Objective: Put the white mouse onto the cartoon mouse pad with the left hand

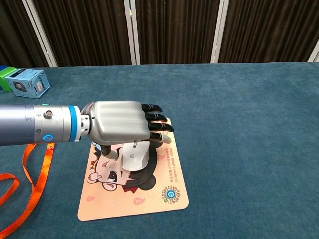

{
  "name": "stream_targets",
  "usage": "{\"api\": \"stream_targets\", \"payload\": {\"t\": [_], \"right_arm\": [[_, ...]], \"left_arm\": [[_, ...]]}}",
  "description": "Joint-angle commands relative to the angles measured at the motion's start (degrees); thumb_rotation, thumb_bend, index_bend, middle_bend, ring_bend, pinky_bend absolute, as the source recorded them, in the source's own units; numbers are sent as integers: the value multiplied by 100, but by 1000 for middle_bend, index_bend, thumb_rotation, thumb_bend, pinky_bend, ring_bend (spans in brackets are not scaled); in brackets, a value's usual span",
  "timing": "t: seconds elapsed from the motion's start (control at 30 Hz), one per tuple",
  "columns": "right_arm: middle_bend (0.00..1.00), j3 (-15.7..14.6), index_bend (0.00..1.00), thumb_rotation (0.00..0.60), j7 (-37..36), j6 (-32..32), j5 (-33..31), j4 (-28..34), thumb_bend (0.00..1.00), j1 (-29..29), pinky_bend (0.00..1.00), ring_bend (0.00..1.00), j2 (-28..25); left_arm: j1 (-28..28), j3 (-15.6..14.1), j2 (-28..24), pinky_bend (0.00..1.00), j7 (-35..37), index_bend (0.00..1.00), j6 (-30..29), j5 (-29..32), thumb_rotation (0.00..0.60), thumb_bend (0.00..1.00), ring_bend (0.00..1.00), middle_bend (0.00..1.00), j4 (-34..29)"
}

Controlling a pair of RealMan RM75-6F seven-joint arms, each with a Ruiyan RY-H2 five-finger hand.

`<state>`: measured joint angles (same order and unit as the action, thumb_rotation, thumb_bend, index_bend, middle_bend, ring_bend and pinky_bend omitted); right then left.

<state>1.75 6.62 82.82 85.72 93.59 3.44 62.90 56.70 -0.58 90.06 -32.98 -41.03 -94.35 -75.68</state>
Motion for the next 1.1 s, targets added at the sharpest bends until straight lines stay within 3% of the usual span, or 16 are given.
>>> {"api": "stream_targets", "payload": {"t": [0.03, 0.23, 0.63, 0.9, 1.1], "right_arm": [[0, 0, 0, 600, 2, 4, 2, -3, 97, -1, 0, 0, 2], [0, -1, 0, 600, 15, 7, 8, -12, 98, 0, 0, 0, 7], [0, 6, 0, 600, 120, 66, 20, -34, 97, -17, 0, 0, 53], [0, 15, 0, 600, 158, 85, 20, -50, 96, -19, 0, 0, 79], [0, 17, 0, 600, 183, 100, 24, -52, 96, -24, 0, 0, 91]], "left_arm": [[-75, 1, -134, 0, 15, 85, -169, 7, 600, 188, 0, 0, -125], [-375, 68, -558, 0, -20, 67, -606, 215, 600, 188, 0, 0, -471], [-1851, -16, -1603, 0, -751, 38, -2607, 641, 600, 188, 0, 0, -1559], [-3118, -276, -2151, 0, 128, 0, -4019, 878, 600, 178, 0, 0, -1884], [-3796, -338, -2016, 0, 499, 0, -4893, 691, 600, 179, 0, 0, -1547]]}}
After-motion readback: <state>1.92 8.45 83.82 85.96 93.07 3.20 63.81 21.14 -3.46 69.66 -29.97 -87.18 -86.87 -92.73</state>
